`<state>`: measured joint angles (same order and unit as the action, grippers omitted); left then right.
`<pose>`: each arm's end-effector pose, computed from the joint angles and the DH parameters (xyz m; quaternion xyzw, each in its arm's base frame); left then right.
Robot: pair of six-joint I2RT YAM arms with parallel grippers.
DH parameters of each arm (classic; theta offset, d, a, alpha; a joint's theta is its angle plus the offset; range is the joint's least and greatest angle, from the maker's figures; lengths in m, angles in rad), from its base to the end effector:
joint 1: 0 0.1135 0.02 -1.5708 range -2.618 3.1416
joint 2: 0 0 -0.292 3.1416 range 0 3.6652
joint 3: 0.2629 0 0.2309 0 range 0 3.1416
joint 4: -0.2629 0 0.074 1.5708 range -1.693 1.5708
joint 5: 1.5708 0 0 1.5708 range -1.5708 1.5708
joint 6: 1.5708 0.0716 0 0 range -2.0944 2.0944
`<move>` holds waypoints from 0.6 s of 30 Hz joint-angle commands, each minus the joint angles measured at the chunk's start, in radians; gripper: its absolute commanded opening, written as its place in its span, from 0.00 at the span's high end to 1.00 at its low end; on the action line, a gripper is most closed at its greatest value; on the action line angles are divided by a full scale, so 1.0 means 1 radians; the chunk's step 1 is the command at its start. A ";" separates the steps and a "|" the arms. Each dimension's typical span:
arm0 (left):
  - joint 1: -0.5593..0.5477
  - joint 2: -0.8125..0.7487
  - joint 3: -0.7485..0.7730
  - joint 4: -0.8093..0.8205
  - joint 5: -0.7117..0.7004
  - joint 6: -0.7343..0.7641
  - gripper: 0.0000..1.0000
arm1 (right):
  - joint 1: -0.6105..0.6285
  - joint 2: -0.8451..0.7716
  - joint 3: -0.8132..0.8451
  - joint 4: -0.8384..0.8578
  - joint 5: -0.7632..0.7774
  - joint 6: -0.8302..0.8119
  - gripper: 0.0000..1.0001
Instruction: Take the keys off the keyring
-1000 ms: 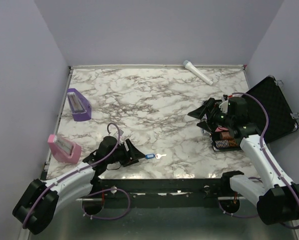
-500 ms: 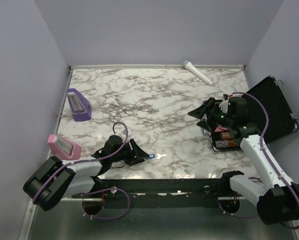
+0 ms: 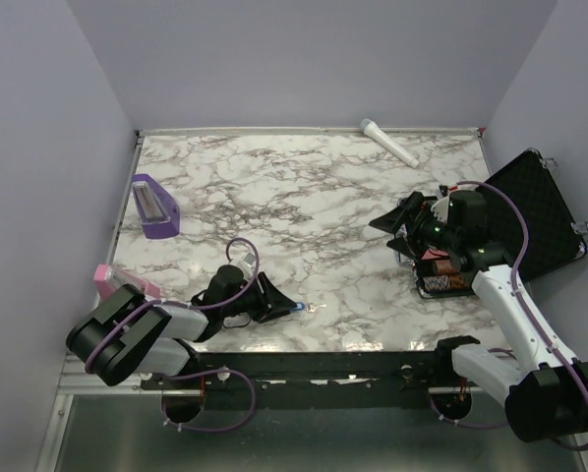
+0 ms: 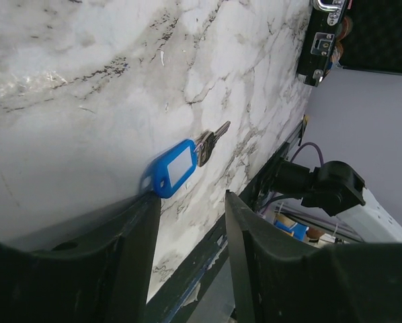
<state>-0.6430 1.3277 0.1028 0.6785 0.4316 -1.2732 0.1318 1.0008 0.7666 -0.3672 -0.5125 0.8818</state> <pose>0.1425 -0.1442 0.1353 -0.1641 0.8421 -0.4990 0.1226 0.1993 0.0618 0.2888 0.2036 0.8397 0.4148 0.2852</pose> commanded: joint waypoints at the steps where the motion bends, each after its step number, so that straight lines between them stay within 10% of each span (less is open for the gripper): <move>1: -0.003 0.019 -0.035 0.050 -0.022 0.008 0.49 | 0.008 -0.004 -0.003 0.002 -0.017 -0.014 0.00; 18: -0.004 0.070 -0.041 0.170 -0.053 0.012 0.66 | 0.006 0.004 0.005 -0.007 -0.017 -0.023 0.00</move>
<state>-0.6430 1.3727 0.0856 0.7616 0.4084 -1.2667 0.1318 1.0012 0.7666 -0.3676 -0.5125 0.8726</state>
